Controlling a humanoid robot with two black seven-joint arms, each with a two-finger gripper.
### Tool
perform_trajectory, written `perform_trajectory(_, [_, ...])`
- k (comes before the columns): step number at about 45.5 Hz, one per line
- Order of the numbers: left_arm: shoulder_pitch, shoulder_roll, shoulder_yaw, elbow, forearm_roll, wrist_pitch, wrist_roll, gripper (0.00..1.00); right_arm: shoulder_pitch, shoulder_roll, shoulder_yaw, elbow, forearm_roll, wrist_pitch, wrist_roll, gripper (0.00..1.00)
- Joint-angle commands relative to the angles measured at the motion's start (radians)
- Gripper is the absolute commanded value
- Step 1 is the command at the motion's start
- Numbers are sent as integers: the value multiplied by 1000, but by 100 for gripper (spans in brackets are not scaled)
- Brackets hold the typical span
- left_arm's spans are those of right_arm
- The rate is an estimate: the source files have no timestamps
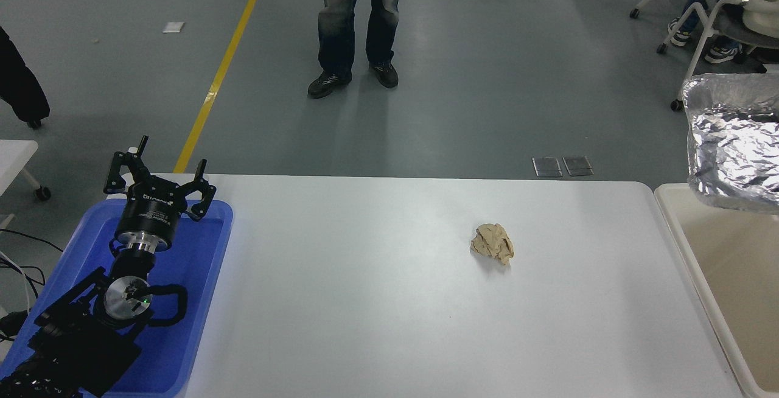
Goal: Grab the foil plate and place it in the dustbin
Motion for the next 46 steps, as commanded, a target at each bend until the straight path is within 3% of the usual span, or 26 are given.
perform_trajectory(1, [0, 0, 0, 0, 1, 0, 0, 100, -17, 6, -3, -21, -8, -28, -1, 0])
perform_trajectory(21, [0, 0, 0, 0, 1, 0, 0, 100, -612, 60, 187, -383, 57, -485, -17, 0])
perform_trajectory(31, [0, 0, 0, 0, 1, 0, 0, 100, -925, 180, 289, -651, 145, -608, -37, 0])
perform_trajectory(46, [2, 0, 0, 0, 1, 0, 0, 100, -1149, 287, 342, -771, 240, -735, -60, 0])
